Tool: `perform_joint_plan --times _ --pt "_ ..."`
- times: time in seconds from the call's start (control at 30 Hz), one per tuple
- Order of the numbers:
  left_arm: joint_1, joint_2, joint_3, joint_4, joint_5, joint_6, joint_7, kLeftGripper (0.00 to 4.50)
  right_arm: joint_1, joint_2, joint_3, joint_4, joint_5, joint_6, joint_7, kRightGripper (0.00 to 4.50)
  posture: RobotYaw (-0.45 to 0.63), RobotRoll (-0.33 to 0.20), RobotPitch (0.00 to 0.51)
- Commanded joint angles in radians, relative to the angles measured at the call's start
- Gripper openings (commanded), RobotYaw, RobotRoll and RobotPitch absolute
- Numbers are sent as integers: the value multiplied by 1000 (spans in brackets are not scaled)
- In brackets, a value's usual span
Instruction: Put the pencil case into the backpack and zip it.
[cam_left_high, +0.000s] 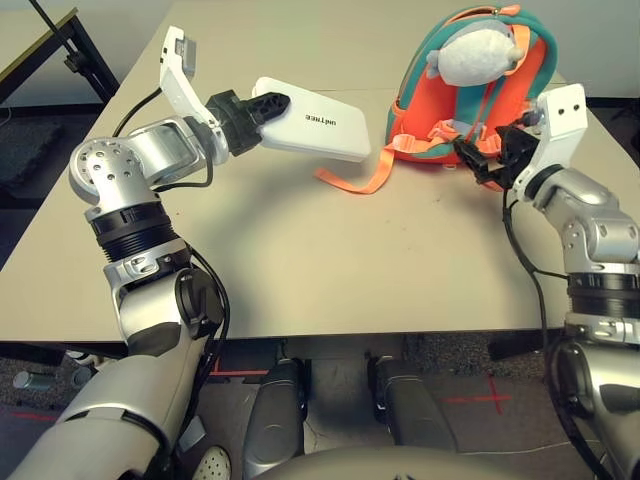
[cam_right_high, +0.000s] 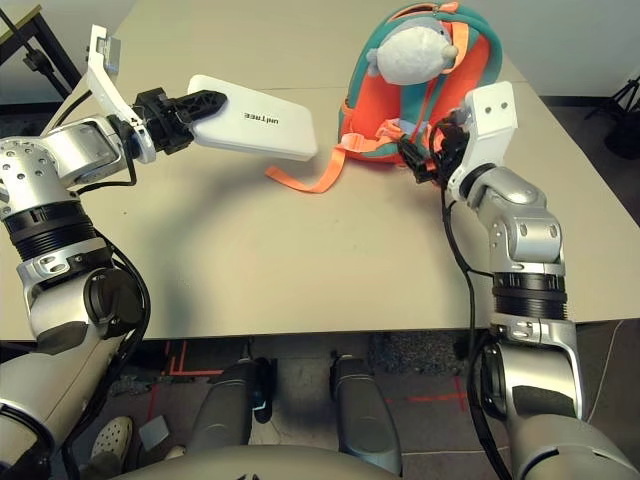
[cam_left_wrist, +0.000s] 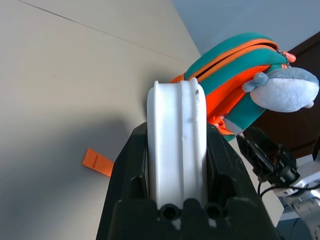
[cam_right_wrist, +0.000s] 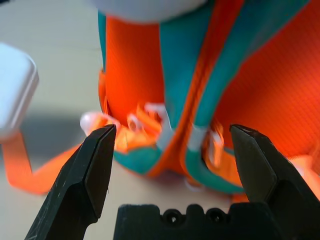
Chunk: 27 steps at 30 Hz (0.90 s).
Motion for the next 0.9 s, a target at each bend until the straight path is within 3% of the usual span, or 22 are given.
perform_joint_plan --times 0.03,0.47,0.6,0.73,0.9 --pt "-3 1 -1 -18 -10 -17 2 1292 -53 21 -21 94 11 -29 -24 4500 -129 0 119" --pt "8 0 4 -45 -8 -42 21 1292 -256 51 8 546 -82 -352 -62 4500 -89 0 117" --pt "-11 -6 31 -48 -26 -78 34 1292 -257 54 11 559 -80 -388 -42 3529 -88 0 119" --pt "-26 4 36 -33 -26 -124 29 1292 -210 53 17 477 -73 -364 -26 1915 -95 0 121" --pt "-38 13 33 -4 -22 -172 21 1292 -121 55 38 313 -71 -302 -6 255 -112 0 124"
